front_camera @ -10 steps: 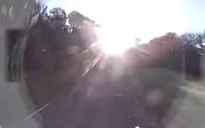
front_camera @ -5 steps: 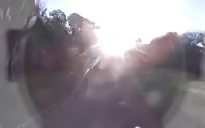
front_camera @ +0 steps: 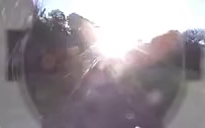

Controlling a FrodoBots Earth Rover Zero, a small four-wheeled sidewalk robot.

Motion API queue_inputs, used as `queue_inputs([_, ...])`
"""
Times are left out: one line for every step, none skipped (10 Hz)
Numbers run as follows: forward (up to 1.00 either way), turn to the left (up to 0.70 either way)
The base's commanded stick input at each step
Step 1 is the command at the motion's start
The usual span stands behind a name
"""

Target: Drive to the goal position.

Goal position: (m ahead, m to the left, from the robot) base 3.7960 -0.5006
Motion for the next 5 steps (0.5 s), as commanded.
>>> queue_inputs([0.70,0.00])
queue_inputs([0.70,0.00])
queue_inputs([0.70,0.00])
queue_inputs([0.70,0.00])
queue_inputs([0.70,-0.02])
